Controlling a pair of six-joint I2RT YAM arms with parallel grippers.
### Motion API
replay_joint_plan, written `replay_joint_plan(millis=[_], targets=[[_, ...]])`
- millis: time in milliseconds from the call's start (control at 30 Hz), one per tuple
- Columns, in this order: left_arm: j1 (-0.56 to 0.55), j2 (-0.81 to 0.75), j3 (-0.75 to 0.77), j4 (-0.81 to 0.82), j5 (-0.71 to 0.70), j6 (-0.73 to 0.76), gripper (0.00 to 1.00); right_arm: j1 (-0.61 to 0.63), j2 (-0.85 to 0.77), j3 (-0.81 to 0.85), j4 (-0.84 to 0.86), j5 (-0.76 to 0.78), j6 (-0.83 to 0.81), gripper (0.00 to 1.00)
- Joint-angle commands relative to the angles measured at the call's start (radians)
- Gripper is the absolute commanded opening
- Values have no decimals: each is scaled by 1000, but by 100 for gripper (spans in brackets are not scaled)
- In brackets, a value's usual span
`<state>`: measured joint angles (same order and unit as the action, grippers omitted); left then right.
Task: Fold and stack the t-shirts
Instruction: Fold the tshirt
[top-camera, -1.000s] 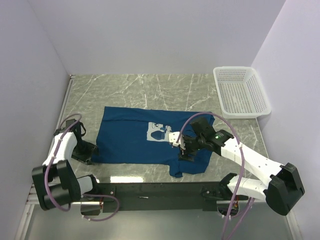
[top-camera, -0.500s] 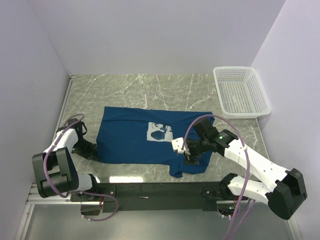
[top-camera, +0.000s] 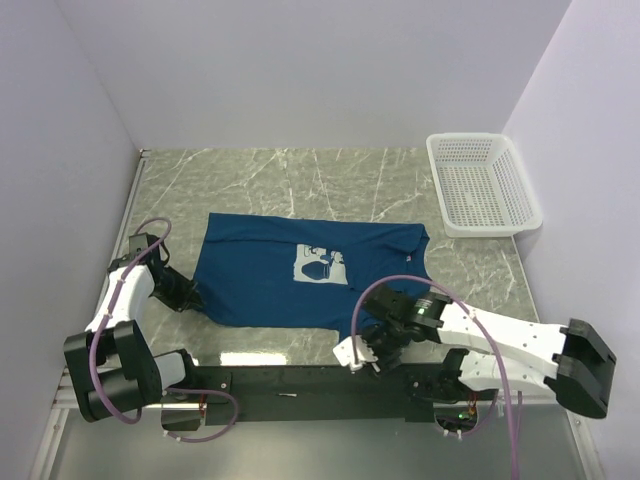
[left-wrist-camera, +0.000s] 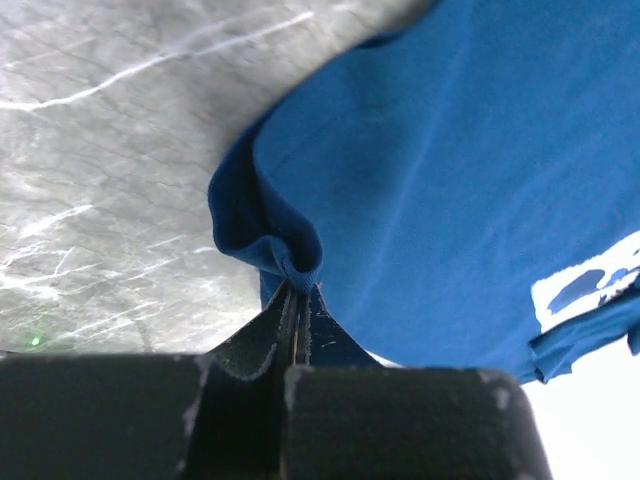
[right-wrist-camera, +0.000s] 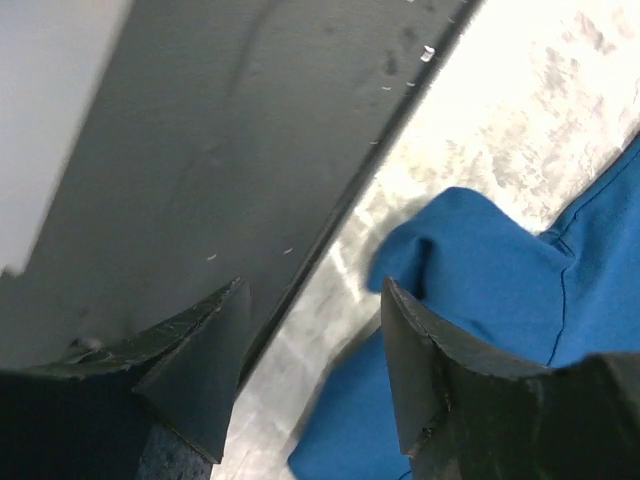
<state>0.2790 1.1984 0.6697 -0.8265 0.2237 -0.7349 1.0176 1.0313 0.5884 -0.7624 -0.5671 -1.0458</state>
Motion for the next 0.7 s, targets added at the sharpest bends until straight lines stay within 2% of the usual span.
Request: replay_joint_plan(millis=[0, 300, 400, 433, 500, 533, 600, 667], targets=[[3, -31, 4, 15, 45, 38, 0, 39, 82, 27, 150, 113, 145, 61], [2, -53, -1, 15, 63, 51, 0, 61, 260, 59, 278, 211, 263, 56], [2, -53, -1, 18, 71, 52, 0, 59, 294, 67, 287, 211, 279, 43], [2, -49, -1, 20, 74, 55, 0, 59, 305, 70, 281, 199, 280, 31], [2, -48, -1, 23, 77, 57, 0, 59, 314, 83, 267, 185, 280, 15], [2, -46, -1, 26, 77, 57, 0, 59, 309, 93, 230, 171, 276, 0], [3, -43, -1, 27, 80, 60, 0, 56, 287, 137, 160, 151, 213, 0], [2, -42, 1, 27, 82, 63, 0, 49, 242, 232, -18, 174, 75, 0]])
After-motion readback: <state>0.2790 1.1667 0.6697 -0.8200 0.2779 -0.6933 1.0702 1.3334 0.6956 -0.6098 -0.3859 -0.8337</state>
